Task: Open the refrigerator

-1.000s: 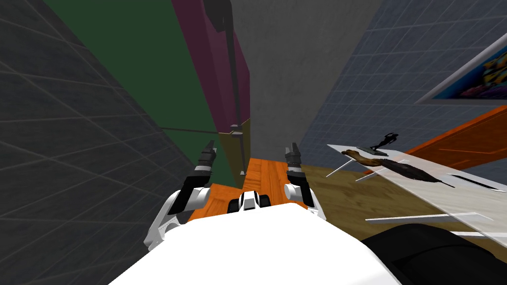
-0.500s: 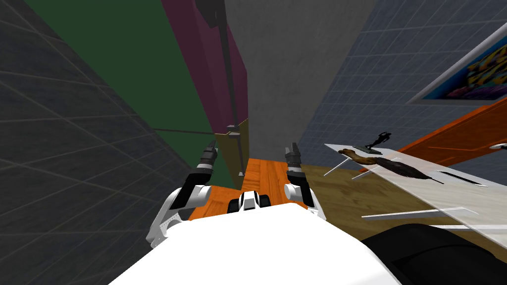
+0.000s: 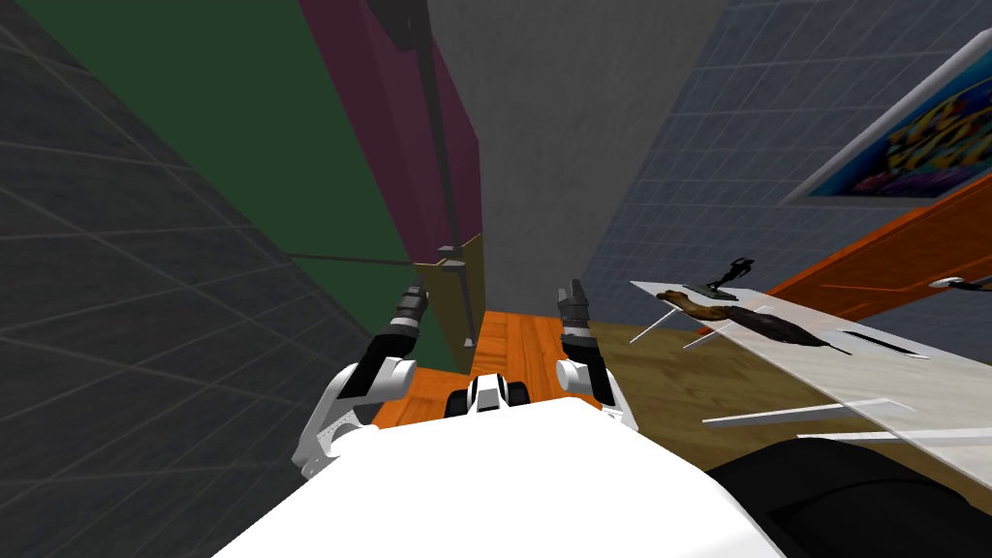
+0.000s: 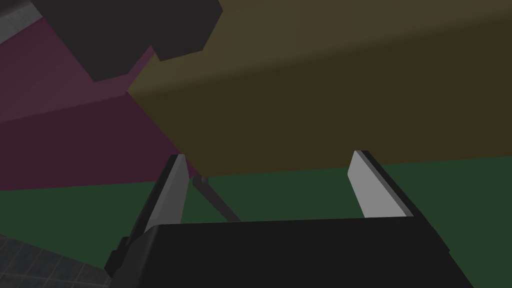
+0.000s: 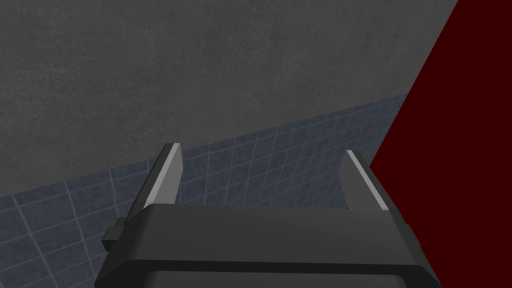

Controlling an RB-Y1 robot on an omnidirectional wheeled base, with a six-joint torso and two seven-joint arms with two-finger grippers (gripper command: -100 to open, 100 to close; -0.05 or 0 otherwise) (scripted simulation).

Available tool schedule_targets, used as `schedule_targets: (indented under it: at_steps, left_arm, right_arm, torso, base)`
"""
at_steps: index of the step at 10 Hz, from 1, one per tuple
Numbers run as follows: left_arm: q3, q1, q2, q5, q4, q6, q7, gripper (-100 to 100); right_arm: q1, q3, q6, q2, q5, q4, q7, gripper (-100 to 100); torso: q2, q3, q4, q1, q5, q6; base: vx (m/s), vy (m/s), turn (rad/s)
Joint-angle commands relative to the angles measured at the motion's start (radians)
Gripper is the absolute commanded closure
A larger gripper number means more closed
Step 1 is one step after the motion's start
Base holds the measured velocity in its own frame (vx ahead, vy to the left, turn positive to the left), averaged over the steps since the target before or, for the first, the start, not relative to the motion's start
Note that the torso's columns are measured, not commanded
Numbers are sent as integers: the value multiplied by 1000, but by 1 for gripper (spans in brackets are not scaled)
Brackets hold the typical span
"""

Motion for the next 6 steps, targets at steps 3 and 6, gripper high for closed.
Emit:
schedule_targets:
  at_steps: [3, 6]
  left_arm:
    - [-12, -24, -11, -3, -8, 118, 5, -100]
    - [-20, -42, -19, -6, -16, 194, 8, -100]
  right_arm:
    - [0, 0, 0, 0, 0, 0, 0, 0]
    - [0, 0, 0, 0, 0, 0, 0, 0]
  torso:
    - [-9, -6, -4, 0, 1, 2]
    - [-17, -10, -8, 2, 2, 3]
  base:
    - [15, -20, -42]
    - [10, -22, -31]
